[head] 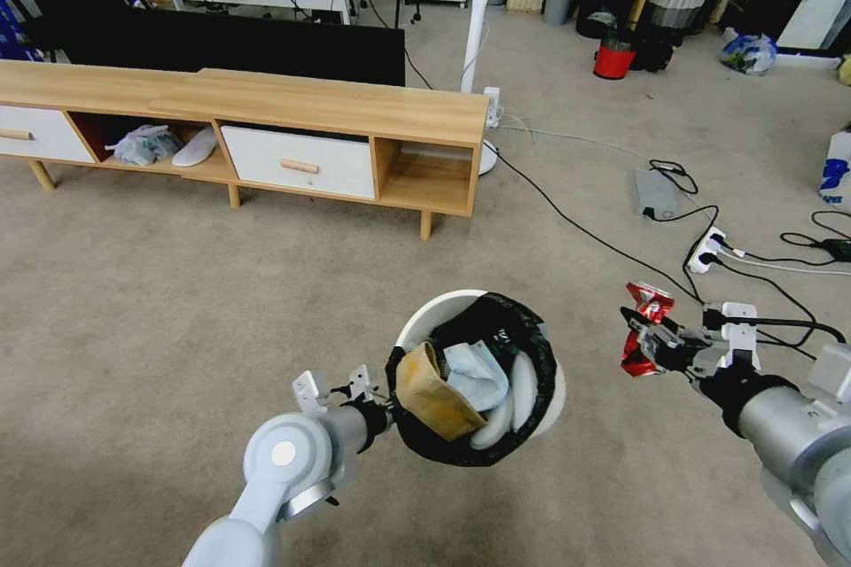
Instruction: Pick up the trash bin and place the garbage on the floor into it.
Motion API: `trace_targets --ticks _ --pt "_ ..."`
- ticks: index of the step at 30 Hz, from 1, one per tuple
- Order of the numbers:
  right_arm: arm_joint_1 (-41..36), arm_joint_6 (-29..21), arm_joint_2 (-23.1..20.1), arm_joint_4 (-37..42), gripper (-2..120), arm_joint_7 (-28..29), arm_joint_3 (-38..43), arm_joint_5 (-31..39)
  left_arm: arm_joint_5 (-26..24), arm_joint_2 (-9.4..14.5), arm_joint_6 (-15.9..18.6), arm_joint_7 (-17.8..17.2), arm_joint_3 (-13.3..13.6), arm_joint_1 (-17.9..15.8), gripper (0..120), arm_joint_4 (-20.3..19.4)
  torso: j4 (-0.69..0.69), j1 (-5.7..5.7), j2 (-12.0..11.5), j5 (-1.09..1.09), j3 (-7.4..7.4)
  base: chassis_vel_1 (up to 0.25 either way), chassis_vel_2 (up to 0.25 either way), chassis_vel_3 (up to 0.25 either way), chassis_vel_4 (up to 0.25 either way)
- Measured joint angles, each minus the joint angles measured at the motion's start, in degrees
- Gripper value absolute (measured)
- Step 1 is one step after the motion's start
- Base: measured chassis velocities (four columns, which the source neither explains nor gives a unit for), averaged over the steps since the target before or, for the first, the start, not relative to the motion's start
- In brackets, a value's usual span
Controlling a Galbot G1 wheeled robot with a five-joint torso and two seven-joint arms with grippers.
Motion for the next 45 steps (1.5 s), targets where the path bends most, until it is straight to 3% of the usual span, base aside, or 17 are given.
trace_targets --ticks 11,19,27,45 --pt "2.11 -1.03 -0.72 -0.08 25 -5.05 -2.20 -1.53 -1.03 -0.74 0.04 -0.40 4.12 -4.06 0 2.02 0.00 0.00 0.00 0.00 0.00 0.000 0.000 0.000 0.000" --pt "5.62 -1.90 -0.26 -0.10 25 -8.99 -8.63 -4.95 -1.62 -3.19 0.01 -1.07 6.67 -6.70 0 3.74 0.00 0.00 0.00 0.00 0.00 0.000 0.000 0.000 0.000" --pt "7.81 -2.78 0.09 -0.15 25 -10.49 -13.03 -6.70 -1.60 -3.68 -0.04 -1.23 7.34 -6.97 0 5.04 0.01 0.00 0.00 0.00 0.00 0.000 0.000 0.000 0.000" --pt "6.51 -3.47 0.24 -0.15 25 -12.47 -14.36 -10.72 -0.63 -5.78 -0.09 -1.42 7.42 -7.06 0 5.86 0.00 0.00 0.00 0.00 0.00 0.000 0.000 0.000 0.000"
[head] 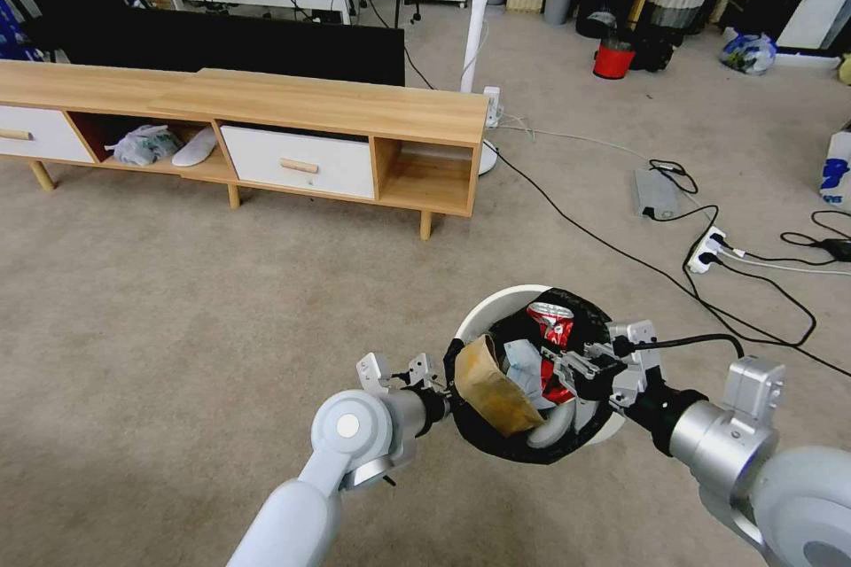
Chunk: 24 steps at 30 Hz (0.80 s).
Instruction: Pick up the trash bin and place the garbage on the floor into it.
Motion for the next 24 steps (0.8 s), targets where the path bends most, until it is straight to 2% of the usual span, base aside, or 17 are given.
trace_targets --ticks 11,12,13,15,18,20,21,23,24 --pt "-1.23 -0.16 0.37 0.00 25 -0.49 0.06 -1.66 0.37 0.03 -0.09 -0.01 -0.57 0.32 0 -0.27 0.00 0.00 0.00 -0.01 0.00 0.000 0.000 0.000 0.000" --pt "-1.29 -0.16 0.42 -0.01 30 -0.49 0.06 -1.72 0.37 0.22 -0.11 -0.01 -0.71 0.40 0 -0.40 0.00 0.00 0.00 0.00 0.00 0.000 0.000 0.000 0.000" --pt "-1.29 -0.16 0.42 -0.01 30 -0.49 0.06 -1.72 0.37 0.22 -0.11 -0.01 -0.71 0.40 0 -0.40 0.00 0.00 0.00 0.00 0.00 0.000 0.000 0.000 0.000" --pt "-1.44 -0.16 0.44 -0.01 44 -0.48 0.08 -1.80 0.37 0.46 -0.13 0.00 -0.93 0.69 0 -0.62 0.00 0.00 0.00 -0.01 0.00 0.000 0.000 0.000 0.000" --pt "-1.46 -0.16 0.44 -0.01 49 -0.45 0.09 -1.80 0.37 0.50 -0.13 0.01 -1.00 0.80 0 -0.70 0.00 0.00 0.00 0.00 0.00 0.000 0.000 0.000 0.000" --pt "-1.52 -0.16 0.59 -0.01 62 -0.40 0.11 -1.85 0.38 0.47 -0.13 0.05 -1.03 0.95 0 -0.82 0.00 0.00 0.00 0.00 0.00 0.000 0.000 0.000 0.000" --pt "-1.52 -0.16 0.59 -0.01 62 -0.40 0.11 -1.85 0.38 0.47 -0.13 0.05 -1.03 0.95 0 -0.82 0.00 0.00 0.00 0.00 0.00 0.000 0.000 0.000 0.000" --pt "-1.58 -0.16 0.67 -0.01 73 -0.37 0.12 -1.95 0.41 0.47 -0.14 0.10 -1.05 1.01 0 -0.84 0.00 0.00 0.00 -0.01 0.00 0.000 0.000 0.000 0.000" --pt "-1.58 -0.16 0.67 -0.01 73 -0.37 0.12 -1.95 0.41 0.47 -0.14 0.10 -1.05 1.01 0 -0.84 0.00 0.00 0.00 -0.01 0.00 0.000 0.000 0.000 0.000"
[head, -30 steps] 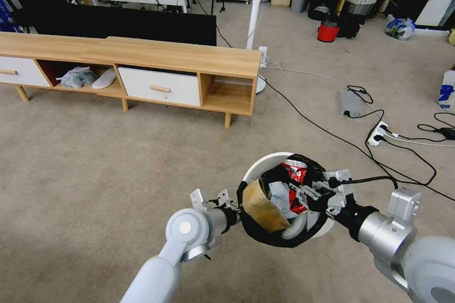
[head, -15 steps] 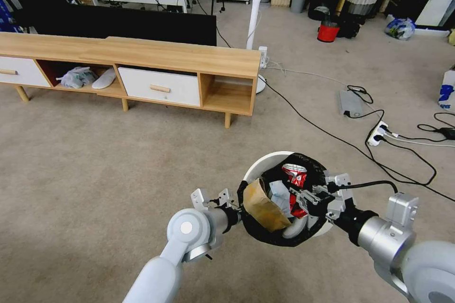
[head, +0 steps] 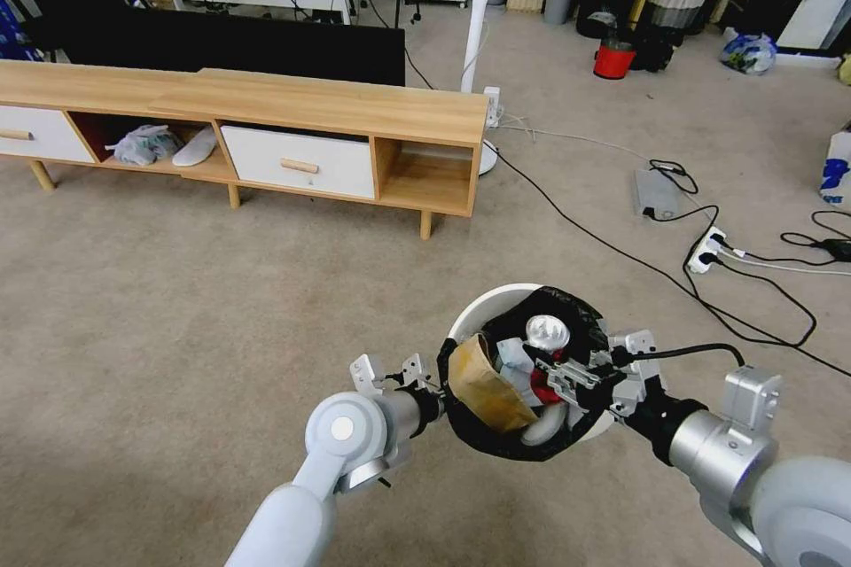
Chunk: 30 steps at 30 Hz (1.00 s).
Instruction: Pick up the trash bin and place the garbage on the floor into it.
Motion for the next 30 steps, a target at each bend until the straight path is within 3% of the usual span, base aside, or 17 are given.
trace_targets --ticks 4,24,30 --pt "-0.01 0.00 0.26 0.00 82 -0.01 -0.02 -0.19 0.02 0.08 0.00 0.10 -0.05 0.06 0 -0.06 0.00 0.00 0.00 0.00 0.00 0.000 0.000 0.000 0.000" --pt "0.43 0.98 0.00 0.00 84 -0.75 0.55 0.40 0.81 -0.25 0.20 0.62 -0.79 0.96 0 0.02 0.00 0.00 0.00 0.00 0.00 0.000 0.000 0.000 0.000" --pt "0.59 2.87 -0.27 0.00 94 -2.61 2.35 1.07 0.82 0.07 0.21 0.62 -1.38 1.38 0 -0.35 0.00 0.00 0.00 0.00 0.00 0.000 0.000 0.000 0.000"
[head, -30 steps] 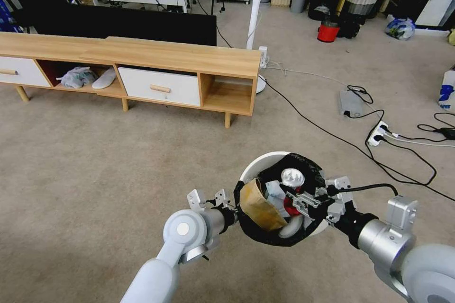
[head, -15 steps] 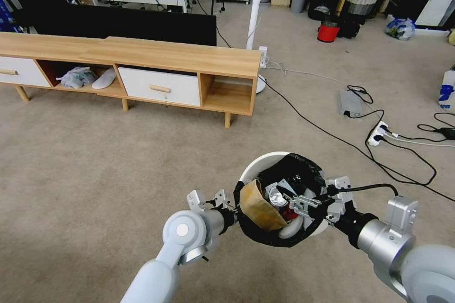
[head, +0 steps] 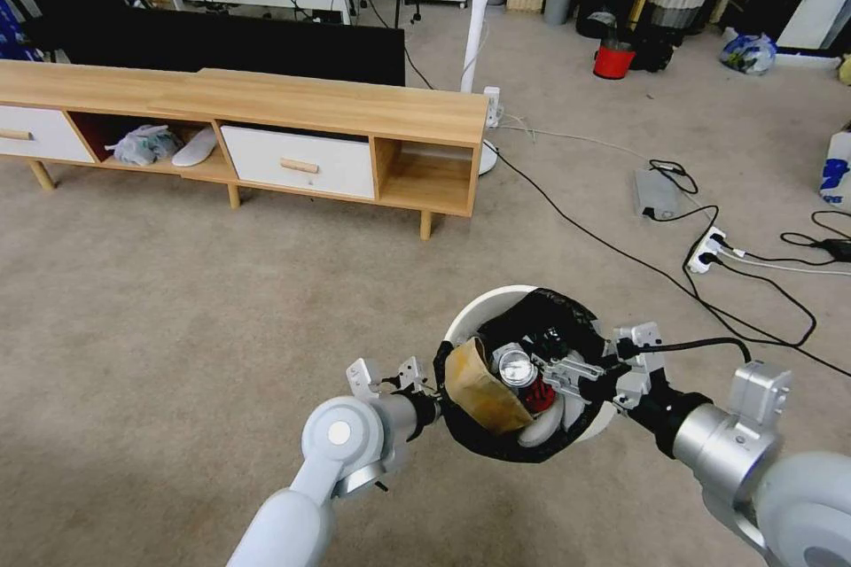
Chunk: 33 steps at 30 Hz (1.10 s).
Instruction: Pick up the trash bin and place the garbage on the floor into it.
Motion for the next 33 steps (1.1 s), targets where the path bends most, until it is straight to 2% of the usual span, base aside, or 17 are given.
trace_targets --ticks 3,5,13,16,22,31,33 --pt "0.00 0.32 0.01 0.00 96 -0.46 0.26 0.04 0.00 0.08 0.00 0.00 -0.09 0.07 0 -0.09 0.00 0.00 0.00 0.00 0.00 0.000 0.000 0.000 0.000" --pt "-0.12 1.51 0.07 0.00 99 -3.04 1.61 -0.05 0.00 0.29 0.00 -0.05 -0.38 0.29 0 -0.42 0.00 0.00 0.00 0.00 0.00 0.000 0.000 0.000 0.000" --pt "-0.45 3.03 0.04 0.01 100 -5.55 3.79 -0.03 0.05 0.18 0.04 -0.14 -0.75 0.75 0 -0.84 0.00 0.00 0.00 0.00 0.00 0.000 0.000 0.000 0.000" --pt "-1.04 5.04 0.13 0.01 100 -6.56 5.63 -0.38 0.65 0.09 0.18 -0.12 -1.04 1.49 0 -1.13 0.00 0.00 0.00 0.00 0.00 0.000 0.000 0.000 0.000" --pt "-2.50 8.28 0.91 0.01 100 -8.17 8.37 -4.80 1.25 0.22 0.34 0.09 -1.96 2.79 0 -2.01 0.00 0.00 0.00 0.00 0.00 0.000 0.000 0.000 0.000" --pt "-4.85 11.78 4.79 0.01 100 -9.21 11.30 -12.31 1.41 1.00 0.38 0.26 -3.84 4.18 0 -3.35 0.01 0.00 0.00 0.00 0.00 0.000 0.000 0.000 0.000" --pt "-6.93 13.65 7.37 0.01 100 -11.37 12.72 -19.13 1.88 0.96 0.45 0.48 -4.60 4.66 0 -3.76 0.00 0.00 0.00 0.00 0.00 0.000 0.000 0.000 0.000"
